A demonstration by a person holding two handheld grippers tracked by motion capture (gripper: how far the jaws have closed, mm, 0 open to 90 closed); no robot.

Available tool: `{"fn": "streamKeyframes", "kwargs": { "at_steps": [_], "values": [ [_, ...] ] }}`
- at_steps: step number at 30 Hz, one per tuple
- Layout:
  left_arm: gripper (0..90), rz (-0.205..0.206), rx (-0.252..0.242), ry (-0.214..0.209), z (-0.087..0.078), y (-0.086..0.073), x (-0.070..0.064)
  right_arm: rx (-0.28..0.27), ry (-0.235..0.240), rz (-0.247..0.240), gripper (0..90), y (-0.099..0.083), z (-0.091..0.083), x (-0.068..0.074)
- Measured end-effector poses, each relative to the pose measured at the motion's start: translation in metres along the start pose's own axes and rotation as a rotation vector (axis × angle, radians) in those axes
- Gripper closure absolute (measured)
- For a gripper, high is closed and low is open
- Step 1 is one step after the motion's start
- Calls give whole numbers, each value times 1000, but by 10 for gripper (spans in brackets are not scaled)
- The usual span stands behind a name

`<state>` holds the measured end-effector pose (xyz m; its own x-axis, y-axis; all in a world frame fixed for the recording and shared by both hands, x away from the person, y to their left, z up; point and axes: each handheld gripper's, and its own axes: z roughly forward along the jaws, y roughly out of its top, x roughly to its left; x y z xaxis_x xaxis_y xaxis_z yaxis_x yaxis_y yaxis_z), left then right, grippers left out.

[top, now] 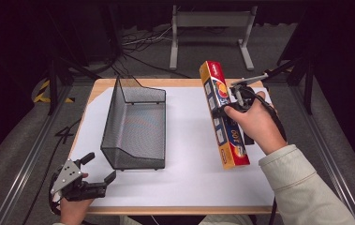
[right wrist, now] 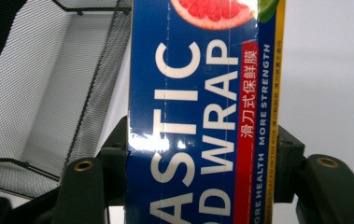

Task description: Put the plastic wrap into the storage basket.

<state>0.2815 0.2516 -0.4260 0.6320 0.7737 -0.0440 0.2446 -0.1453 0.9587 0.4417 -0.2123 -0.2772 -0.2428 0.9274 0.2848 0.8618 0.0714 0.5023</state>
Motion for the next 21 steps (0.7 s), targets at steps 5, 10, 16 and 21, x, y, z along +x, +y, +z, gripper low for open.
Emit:
{"fn": "streamKeyframes", "kwargs": {
  "at_steps": [5,10,16,21],
  "values": [
    [15,5,1,4,-4,-1,0,15,29,-22,416,5,6,19],
    [18,21,-25,23,-11,-1,-4,16,43,-41,416,8,12,33],
    [16,26,-23,27,-14,-2,-6,32,68,-68,416,14,19,51],
    [18,30,-26,22,-15,-3,-6,47,93,-84,416,19,26,70]
  ]
}}
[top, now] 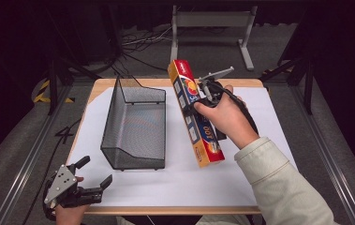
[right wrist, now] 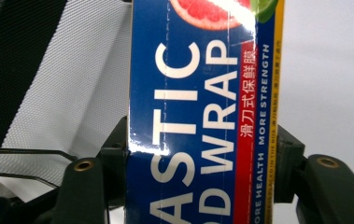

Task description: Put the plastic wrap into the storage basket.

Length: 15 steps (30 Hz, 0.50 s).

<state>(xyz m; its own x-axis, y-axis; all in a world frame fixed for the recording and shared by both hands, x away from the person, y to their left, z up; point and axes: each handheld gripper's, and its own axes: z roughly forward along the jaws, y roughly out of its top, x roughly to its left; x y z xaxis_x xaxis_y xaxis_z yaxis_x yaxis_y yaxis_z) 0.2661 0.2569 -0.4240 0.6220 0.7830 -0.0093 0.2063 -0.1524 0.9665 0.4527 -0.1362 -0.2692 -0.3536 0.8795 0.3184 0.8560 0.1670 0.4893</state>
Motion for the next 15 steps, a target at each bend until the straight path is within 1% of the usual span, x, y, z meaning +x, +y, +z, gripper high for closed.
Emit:
{"fn": "streamKeyframes", "kwargs": {
  "at_steps": [3,7,10,15],
  "values": [
    [16,5,-1,-5,0,0,0,7,3,-18,416,3,4,10],
    [15,39,11,-4,2,1,-3,13,17,-31,415,5,8,20],
    [14,65,22,-9,5,1,-6,17,32,-26,415,7,11,26],
    [12,60,19,-12,6,2,-5,22,43,-30,415,12,15,37]
  ]
}}
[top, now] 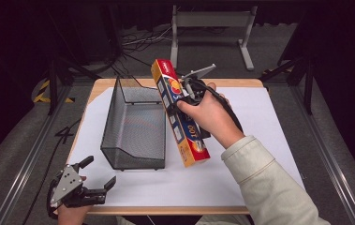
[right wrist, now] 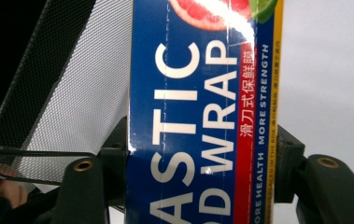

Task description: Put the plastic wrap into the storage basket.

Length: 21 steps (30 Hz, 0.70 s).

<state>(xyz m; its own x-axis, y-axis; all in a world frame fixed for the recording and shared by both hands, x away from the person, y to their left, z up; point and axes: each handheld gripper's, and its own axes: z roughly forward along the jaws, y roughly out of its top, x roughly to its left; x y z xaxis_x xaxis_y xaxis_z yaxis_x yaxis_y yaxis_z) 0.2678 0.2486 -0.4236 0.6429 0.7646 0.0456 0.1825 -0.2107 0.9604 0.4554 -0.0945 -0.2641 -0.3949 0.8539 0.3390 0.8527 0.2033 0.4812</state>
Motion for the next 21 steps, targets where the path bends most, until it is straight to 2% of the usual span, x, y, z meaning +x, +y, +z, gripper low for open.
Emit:
{"fn": "streamKeyframes", "kwargs": {
  "at_steps": [7,16,21],
  "values": [
    [12,-3,-3,-7,2,1,2,24,-2,-9,415,6,13,17],
    [12,-9,-15,-17,5,2,4,68,-17,26,415,15,32,29],
    [12,-9,-11,-20,5,2,4,86,-26,1,415,14,42,39]
  ]
}}
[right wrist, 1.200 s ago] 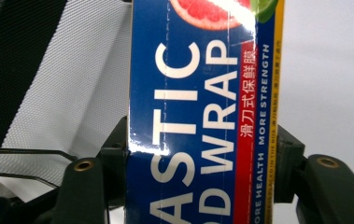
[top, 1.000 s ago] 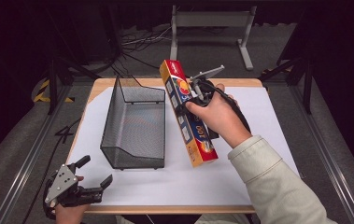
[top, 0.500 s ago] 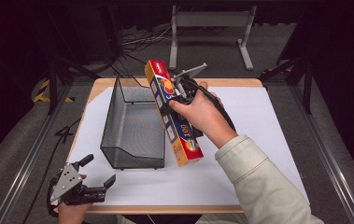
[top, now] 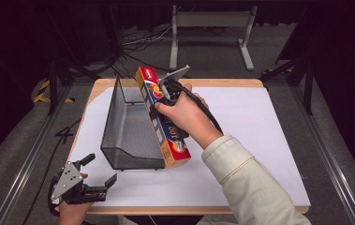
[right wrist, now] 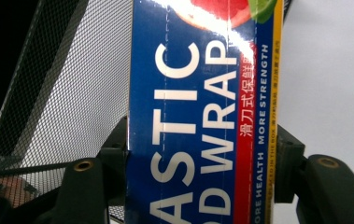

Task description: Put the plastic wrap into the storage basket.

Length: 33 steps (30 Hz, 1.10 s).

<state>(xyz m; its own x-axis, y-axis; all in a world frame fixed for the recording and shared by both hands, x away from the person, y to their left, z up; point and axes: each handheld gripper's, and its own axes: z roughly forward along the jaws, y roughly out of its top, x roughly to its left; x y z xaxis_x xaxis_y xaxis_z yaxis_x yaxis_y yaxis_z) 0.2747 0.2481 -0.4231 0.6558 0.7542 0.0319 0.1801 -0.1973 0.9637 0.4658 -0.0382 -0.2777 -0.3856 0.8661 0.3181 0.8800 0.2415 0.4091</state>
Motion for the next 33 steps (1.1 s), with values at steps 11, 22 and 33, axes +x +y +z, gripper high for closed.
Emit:
{"fn": "streamKeyframes", "kwargs": {
  "at_steps": [11,22,33],
  "values": [
    [13,-1,5,4,0,-1,0,73,-7,19,413,0,21,12],
    [14,-6,9,9,1,-1,0,137,-16,16,413,1,39,22],
    [16,-14,30,23,0,-2,1,177,-37,-7,411,5,57,25]
  ]
}}
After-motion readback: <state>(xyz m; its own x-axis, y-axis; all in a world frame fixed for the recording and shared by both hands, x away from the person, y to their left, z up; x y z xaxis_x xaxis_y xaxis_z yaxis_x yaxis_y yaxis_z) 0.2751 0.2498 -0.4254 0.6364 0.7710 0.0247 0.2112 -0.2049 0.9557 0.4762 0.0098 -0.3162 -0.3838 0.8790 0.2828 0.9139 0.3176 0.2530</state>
